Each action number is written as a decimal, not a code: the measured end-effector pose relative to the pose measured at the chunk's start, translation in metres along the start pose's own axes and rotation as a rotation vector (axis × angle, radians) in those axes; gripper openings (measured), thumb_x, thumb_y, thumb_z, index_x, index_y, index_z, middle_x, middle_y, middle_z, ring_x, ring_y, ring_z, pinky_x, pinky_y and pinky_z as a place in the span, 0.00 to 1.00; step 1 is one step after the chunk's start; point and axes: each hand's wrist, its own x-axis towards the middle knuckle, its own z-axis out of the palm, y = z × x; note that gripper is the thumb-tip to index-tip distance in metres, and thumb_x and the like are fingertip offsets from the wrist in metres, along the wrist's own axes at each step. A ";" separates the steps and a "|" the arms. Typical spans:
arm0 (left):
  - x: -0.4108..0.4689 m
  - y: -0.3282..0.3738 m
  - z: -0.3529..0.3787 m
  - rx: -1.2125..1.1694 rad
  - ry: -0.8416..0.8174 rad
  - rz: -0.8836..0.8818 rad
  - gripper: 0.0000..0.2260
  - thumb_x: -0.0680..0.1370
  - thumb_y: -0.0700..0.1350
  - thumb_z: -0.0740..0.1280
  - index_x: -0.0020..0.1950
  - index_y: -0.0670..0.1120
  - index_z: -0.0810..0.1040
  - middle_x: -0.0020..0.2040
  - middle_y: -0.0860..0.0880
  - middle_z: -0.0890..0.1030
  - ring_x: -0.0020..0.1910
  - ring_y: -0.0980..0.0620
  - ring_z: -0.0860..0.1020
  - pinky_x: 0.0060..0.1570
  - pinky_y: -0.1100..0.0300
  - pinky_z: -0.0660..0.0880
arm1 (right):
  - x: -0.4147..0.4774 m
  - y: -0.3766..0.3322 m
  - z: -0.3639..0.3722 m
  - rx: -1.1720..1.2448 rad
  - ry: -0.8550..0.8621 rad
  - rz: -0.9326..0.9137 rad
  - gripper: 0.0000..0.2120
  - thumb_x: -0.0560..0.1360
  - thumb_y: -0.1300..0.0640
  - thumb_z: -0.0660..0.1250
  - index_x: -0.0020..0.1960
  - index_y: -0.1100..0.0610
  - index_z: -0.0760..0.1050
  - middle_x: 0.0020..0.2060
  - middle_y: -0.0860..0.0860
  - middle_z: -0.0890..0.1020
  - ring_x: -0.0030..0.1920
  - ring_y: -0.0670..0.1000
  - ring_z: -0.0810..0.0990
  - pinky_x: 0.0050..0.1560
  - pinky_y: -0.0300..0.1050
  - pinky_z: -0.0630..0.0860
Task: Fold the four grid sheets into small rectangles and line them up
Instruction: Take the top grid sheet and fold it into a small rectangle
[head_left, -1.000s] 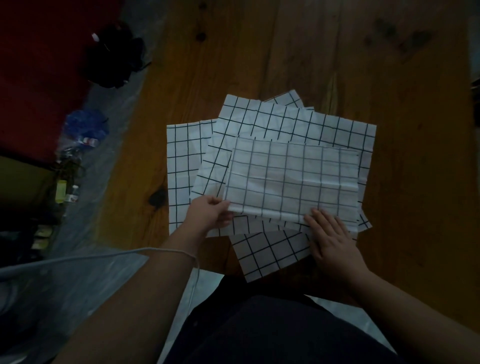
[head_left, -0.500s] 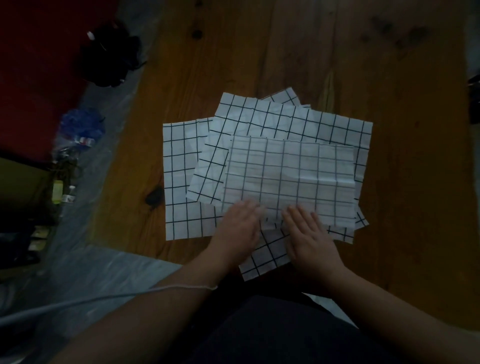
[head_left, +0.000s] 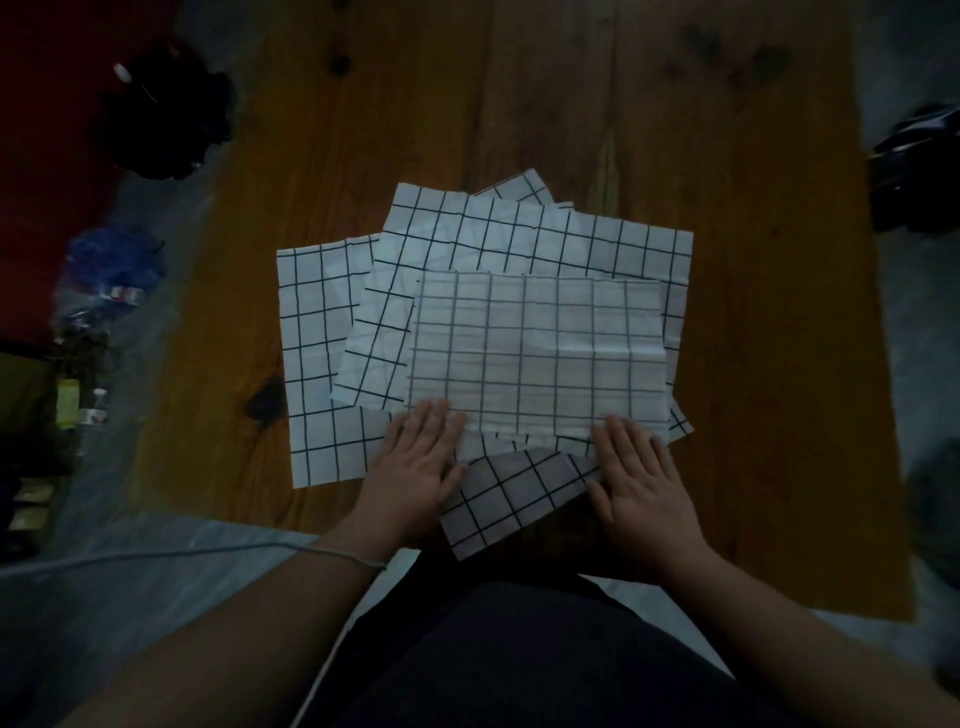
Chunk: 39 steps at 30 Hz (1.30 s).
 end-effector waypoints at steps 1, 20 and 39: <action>-0.002 -0.004 0.001 0.003 0.013 -0.014 0.30 0.81 0.64 0.36 0.80 0.54 0.35 0.80 0.51 0.34 0.78 0.52 0.30 0.75 0.51 0.30 | -0.004 0.006 0.001 -0.004 0.006 0.033 0.34 0.82 0.37 0.38 0.82 0.52 0.36 0.81 0.51 0.36 0.80 0.49 0.31 0.79 0.55 0.38; 0.010 0.034 -0.001 -0.009 -0.005 0.108 0.30 0.82 0.62 0.38 0.80 0.53 0.32 0.79 0.52 0.31 0.78 0.51 0.29 0.76 0.49 0.31 | 0.023 -0.022 -0.015 0.041 -0.047 -0.088 0.32 0.83 0.38 0.38 0.81 0.51 0.34 0.80 0.49 0.34 0.79 0.48 0.30 0.78 0.51 0.35; 0.097 0.057 -0.062 -0.055 0.068 0.152 0.31 0.84 0.56 0.49 0.82 0.48 0.40 0.82 0.47 0.39 0.79 0.50 0.34 0.77 0.49 0.32 | 0.101 -0.055 -0.063 0.111 0.026 -0.037 0.33 0.79 0.39 0.33 0.80 0.51 0.33 0.80 0.50 0.34 0.79 0.52 0.31 0.79 0.55 0.35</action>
